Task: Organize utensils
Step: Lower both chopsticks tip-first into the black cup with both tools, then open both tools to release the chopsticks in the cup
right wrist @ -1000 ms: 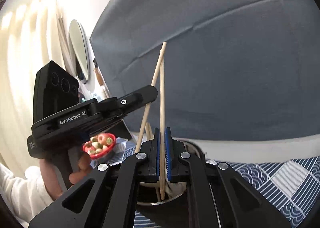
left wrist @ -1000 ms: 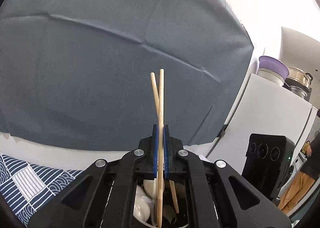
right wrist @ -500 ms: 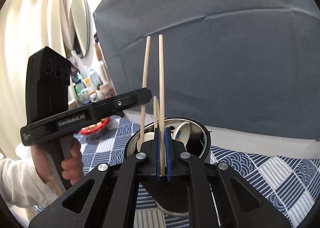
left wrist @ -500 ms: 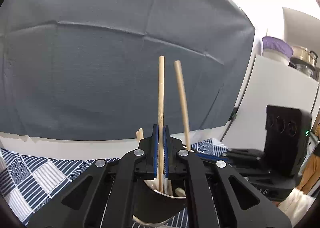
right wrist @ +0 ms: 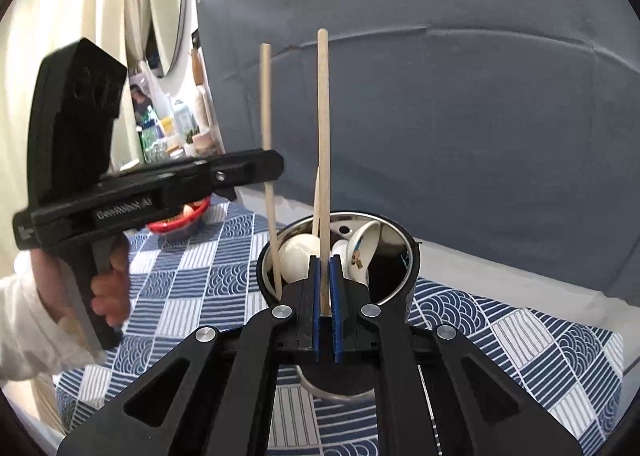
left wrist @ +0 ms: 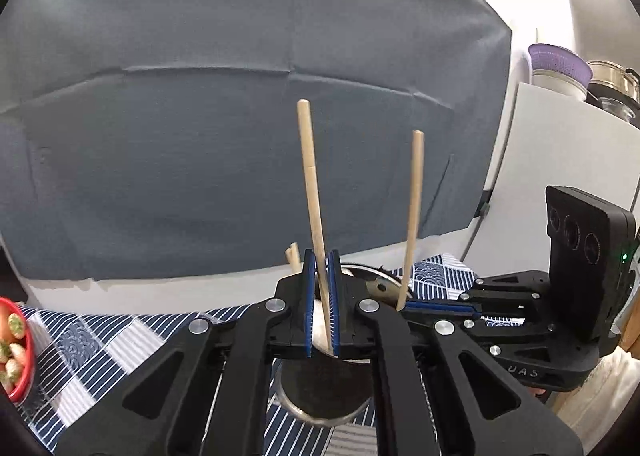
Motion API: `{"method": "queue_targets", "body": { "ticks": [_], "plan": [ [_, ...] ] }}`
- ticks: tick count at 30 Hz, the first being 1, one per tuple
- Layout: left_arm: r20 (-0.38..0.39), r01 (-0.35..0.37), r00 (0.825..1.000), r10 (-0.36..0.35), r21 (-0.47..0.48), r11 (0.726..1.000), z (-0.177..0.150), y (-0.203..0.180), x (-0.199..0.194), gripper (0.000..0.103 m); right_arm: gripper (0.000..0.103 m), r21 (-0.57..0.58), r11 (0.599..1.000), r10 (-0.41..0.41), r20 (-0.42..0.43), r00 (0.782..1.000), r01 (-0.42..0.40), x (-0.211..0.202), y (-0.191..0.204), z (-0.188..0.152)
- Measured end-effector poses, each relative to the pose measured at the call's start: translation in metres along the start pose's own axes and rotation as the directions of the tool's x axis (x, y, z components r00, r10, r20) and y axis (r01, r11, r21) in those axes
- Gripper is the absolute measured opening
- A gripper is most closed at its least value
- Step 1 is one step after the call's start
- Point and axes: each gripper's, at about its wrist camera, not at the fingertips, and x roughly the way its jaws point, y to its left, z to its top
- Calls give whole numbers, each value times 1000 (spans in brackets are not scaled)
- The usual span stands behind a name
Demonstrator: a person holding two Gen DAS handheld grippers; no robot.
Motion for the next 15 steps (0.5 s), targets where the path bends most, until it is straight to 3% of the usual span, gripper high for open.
{"method": "queue_targets", "body": {
  "ticks": [11,13,15],
  "plan": [
    [-120,-42,992,44,17,999,-11,-6,1,9,6,-35,998,-53,-64,997,51,-6,5,0],
    [-125,-42,991,43,6,999,-10,-5,2,17,7,-37,997,-65,-62,996,63,-11,4,2],
    [-127,-60,990,58,-12,998,-9,-3,-2,40,14,-44,996,-79,-62,995,76,-17,5,5]
  ]
}}
